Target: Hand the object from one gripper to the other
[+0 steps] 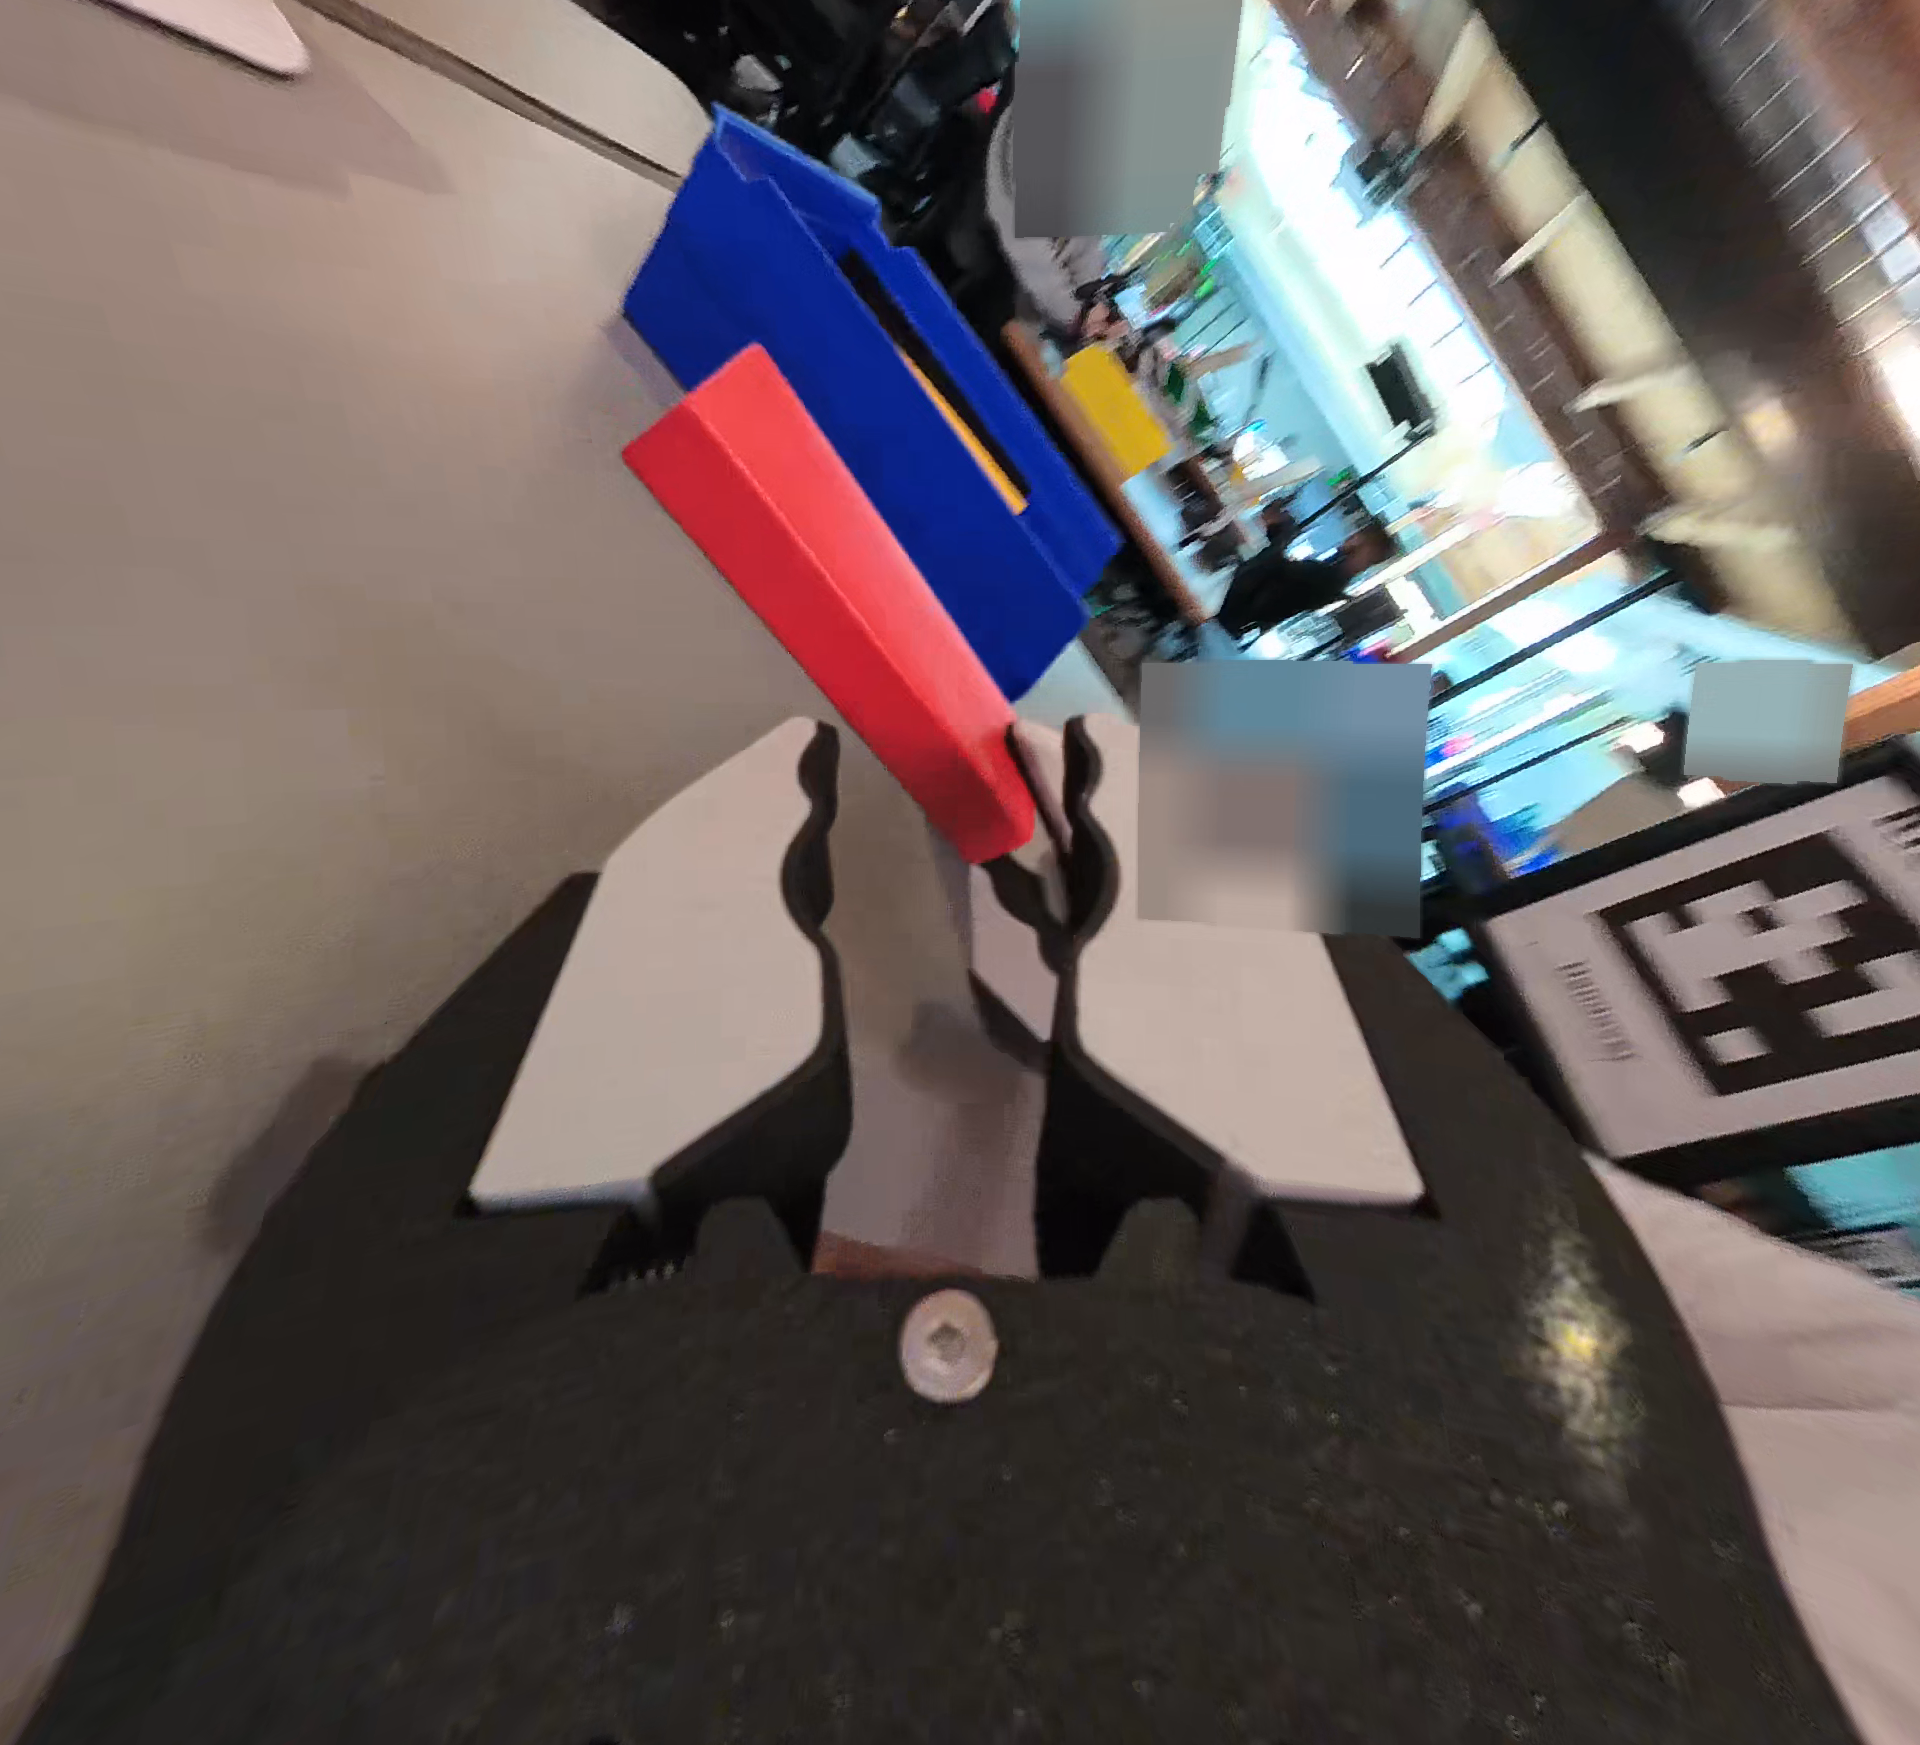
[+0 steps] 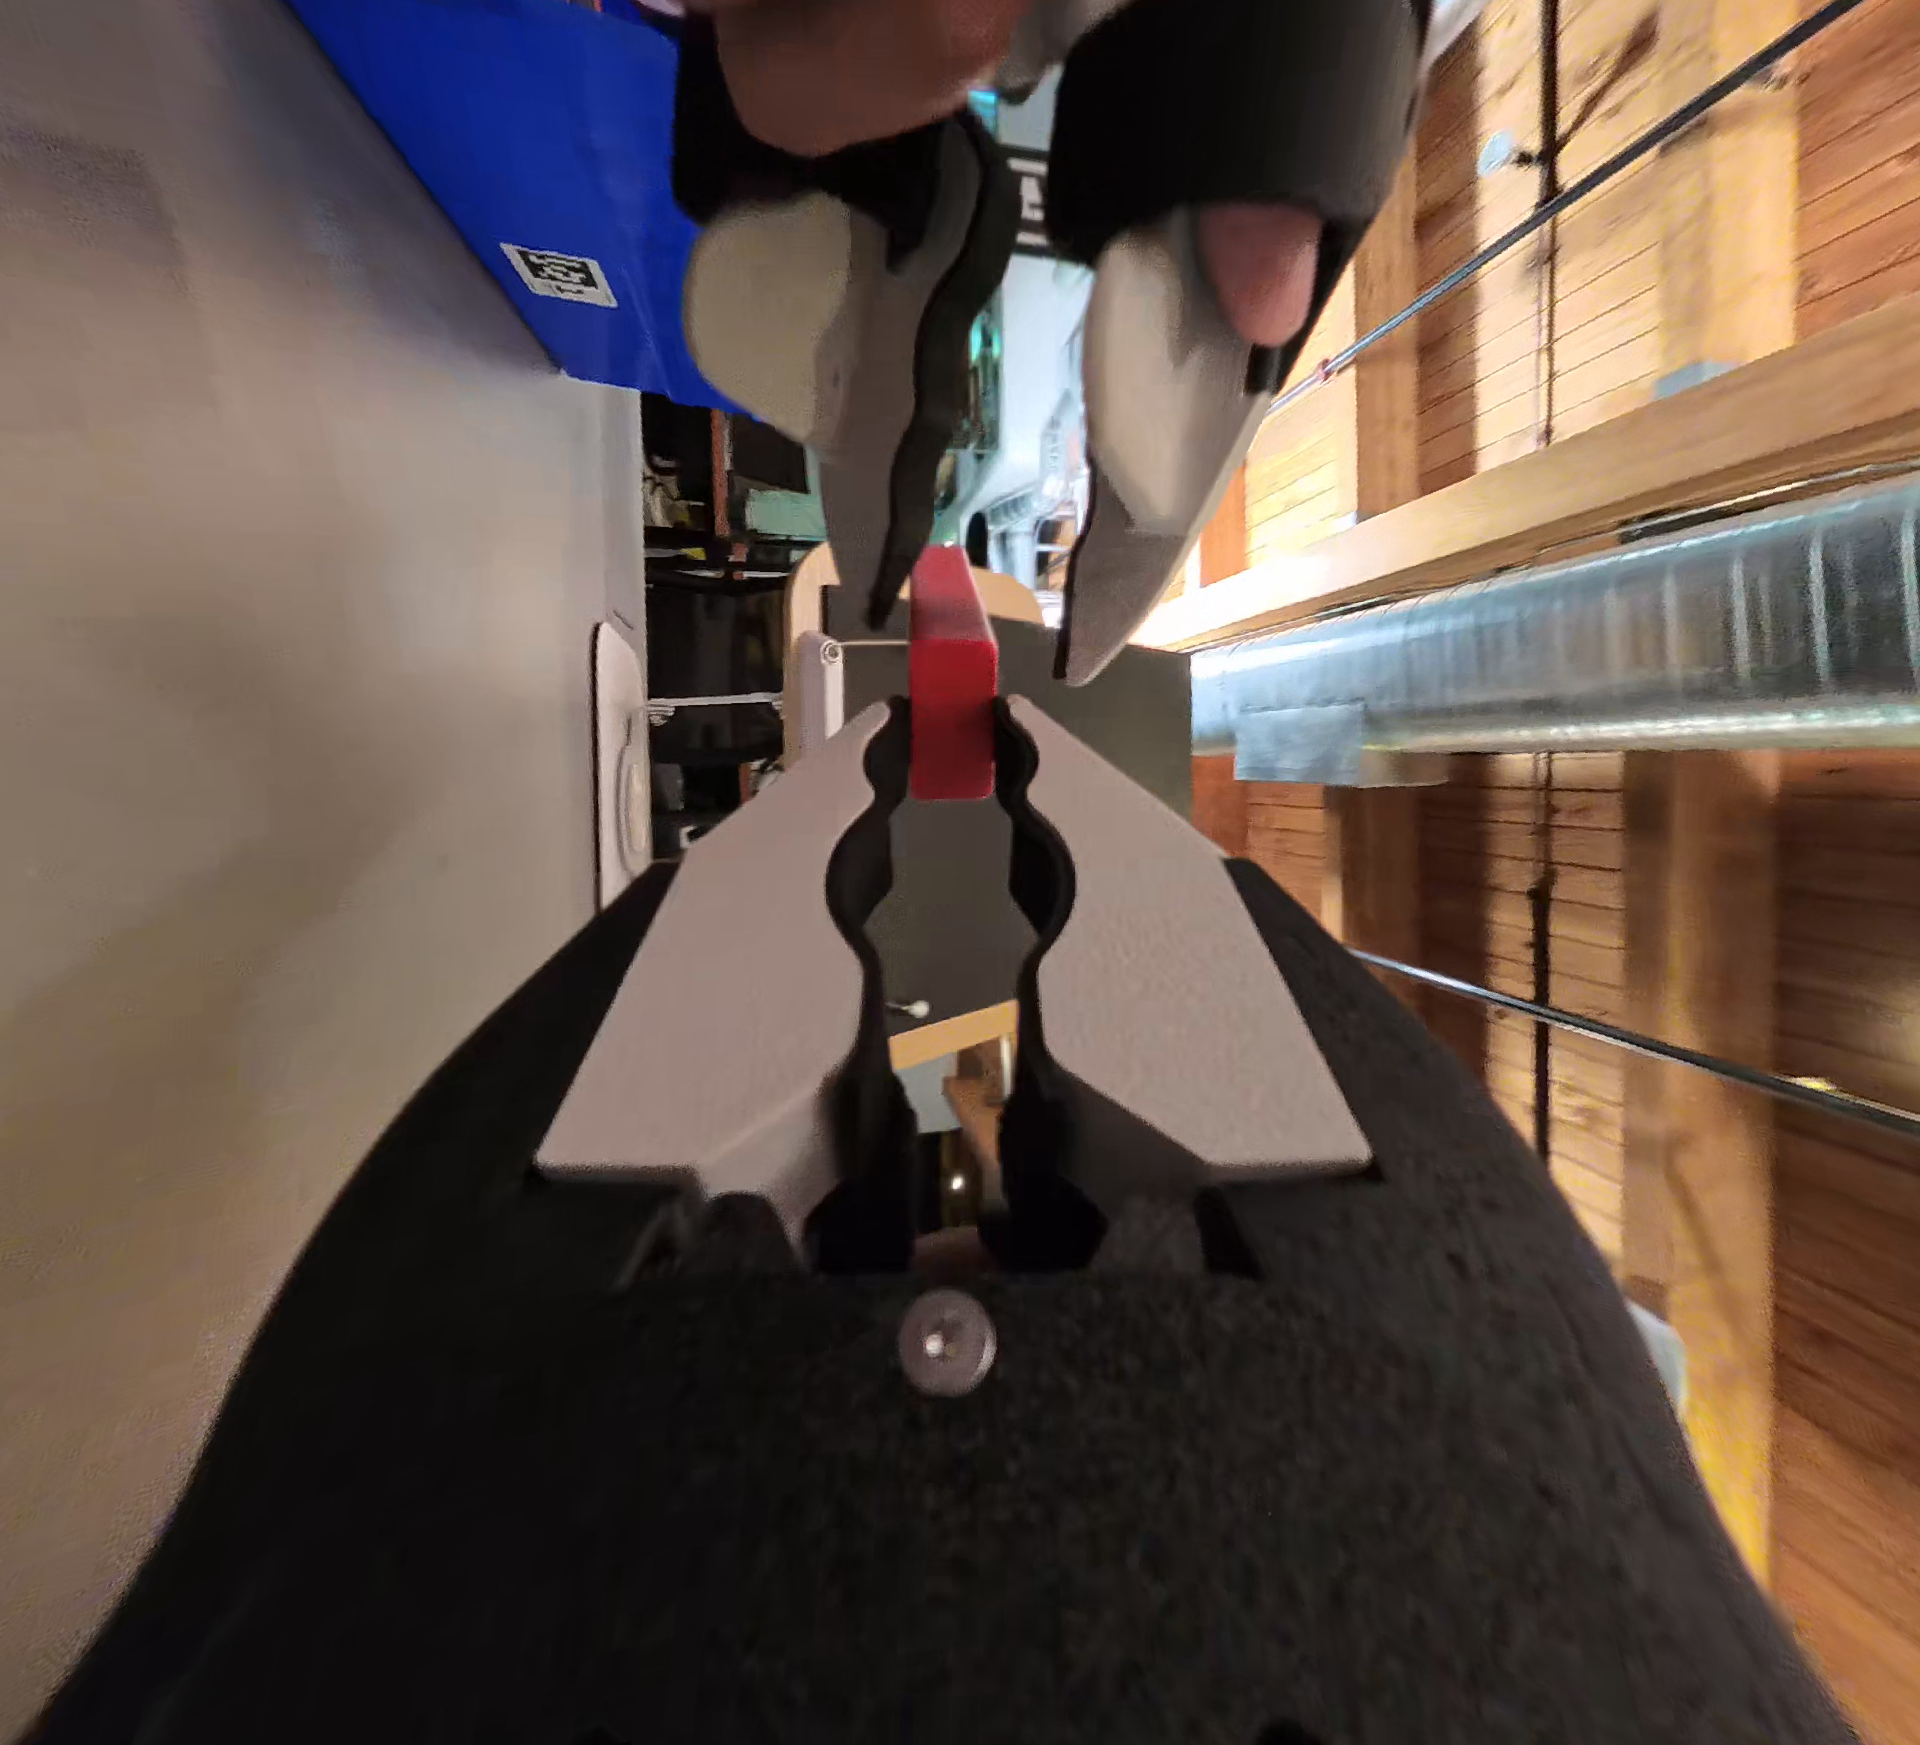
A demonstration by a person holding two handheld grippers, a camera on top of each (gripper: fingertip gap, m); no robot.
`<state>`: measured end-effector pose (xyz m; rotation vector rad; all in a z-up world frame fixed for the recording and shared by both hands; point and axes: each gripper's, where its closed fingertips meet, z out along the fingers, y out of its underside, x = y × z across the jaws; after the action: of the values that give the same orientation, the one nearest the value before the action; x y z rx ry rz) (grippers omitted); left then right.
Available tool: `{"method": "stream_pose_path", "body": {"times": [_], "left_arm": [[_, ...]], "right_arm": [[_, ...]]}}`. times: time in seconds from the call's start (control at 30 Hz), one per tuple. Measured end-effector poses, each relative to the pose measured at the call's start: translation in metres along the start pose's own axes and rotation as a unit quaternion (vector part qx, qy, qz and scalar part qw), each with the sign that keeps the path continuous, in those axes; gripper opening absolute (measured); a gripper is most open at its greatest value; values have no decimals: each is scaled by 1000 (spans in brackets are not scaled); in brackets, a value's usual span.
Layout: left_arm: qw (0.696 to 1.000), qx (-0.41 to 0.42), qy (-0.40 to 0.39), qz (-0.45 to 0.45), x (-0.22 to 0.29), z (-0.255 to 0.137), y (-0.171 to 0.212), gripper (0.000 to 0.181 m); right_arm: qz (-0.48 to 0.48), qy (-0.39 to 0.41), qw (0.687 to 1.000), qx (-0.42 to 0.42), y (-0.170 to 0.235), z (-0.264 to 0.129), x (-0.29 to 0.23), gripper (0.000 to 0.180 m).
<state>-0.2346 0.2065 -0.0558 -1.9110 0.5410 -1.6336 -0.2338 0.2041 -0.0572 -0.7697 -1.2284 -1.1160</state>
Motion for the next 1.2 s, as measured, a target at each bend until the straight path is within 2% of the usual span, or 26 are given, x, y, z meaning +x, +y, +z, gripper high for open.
{"method": "stream_pose_path", "body": {"times": [0.07, 0.13, 0.27, 0.43, 0.5, 0.6, 0.67, 0.7, 0.77, 0.83, 0.93, 0.97, 1.03, 1.07, 1.1, 1.13, 1.2], "left_arm": [[998, 14, 29, -46, 1, 0, -2, 36], [996, 21, 48, -70, -2, -2, -3, 19], [994, 31, 69, -81, -4, -2, -4, 17], [997, 61, 42, -12, -6, -10, -18, 16], [997, 70, 18, 24, -14, -17, -25, 16], [990, 35, -25, 132, -24, -21, -22, 16], [976, -10, -22, 216, -18, -19, -11, 16], [968, -26, -19, 249, -13, -18, -6, 16], [952, -58, -31, 299, -10, -15, 2, 16], [938, -85, -47, 333, -12, -11, 10, 16], [933, -117, 10, 341, 2, -4, 32, 16], [933, -121, 36, 337, 10, -3, 37, 16], [934, -128, 77, 325, 22, 0, 46, 16], [934, -129, 92, 321, 27, 2, 49, 16], [934, -132, 104, 316, 30, 2, 52, 16], [933, -136, 109, 314, 32, 3, 55, 16], [935, -131, 96, 315, 28, 5, 54, 16]], "right_arm": [[-17, 17, 1000, 6, -3, -1, 2, 15], [-27, 31, 999, 11, -4, -1, 4, 15], [-32, 47, 998, 20, -6, 1, 0, 16], [44, 22, 999, 7, 3, 5, -1, 37], [80, 11, 997, -4, 13, 7, -1, 38], [234, -63, 970, -13, 29, 11, -16, 37], [369, -110, 923, 9, 35, 10, -16, 40], [439, -131, 888, 29, 36, 9, -12, 41], [562, -179, 800, 109, 30, -2, 5, 45], [669, -237, 681, 179, 24, -15, 19, 42], [765, -340, 491, 241, 13, -30, 25, 42], [773, -368, 449, 256, 9, -34, 26, 42], [778, -398, 399, 277, 2, -38, 30, 42], [777, -405, 390, 283, -1, -39, 31, 39], [775, -406, 391, 285, -2, -39, 31, 23], [775, -404, 393, 286, -2, -39, 31, 15], [776, -413, 392, 272, -1, -36, 28, 15]]}}
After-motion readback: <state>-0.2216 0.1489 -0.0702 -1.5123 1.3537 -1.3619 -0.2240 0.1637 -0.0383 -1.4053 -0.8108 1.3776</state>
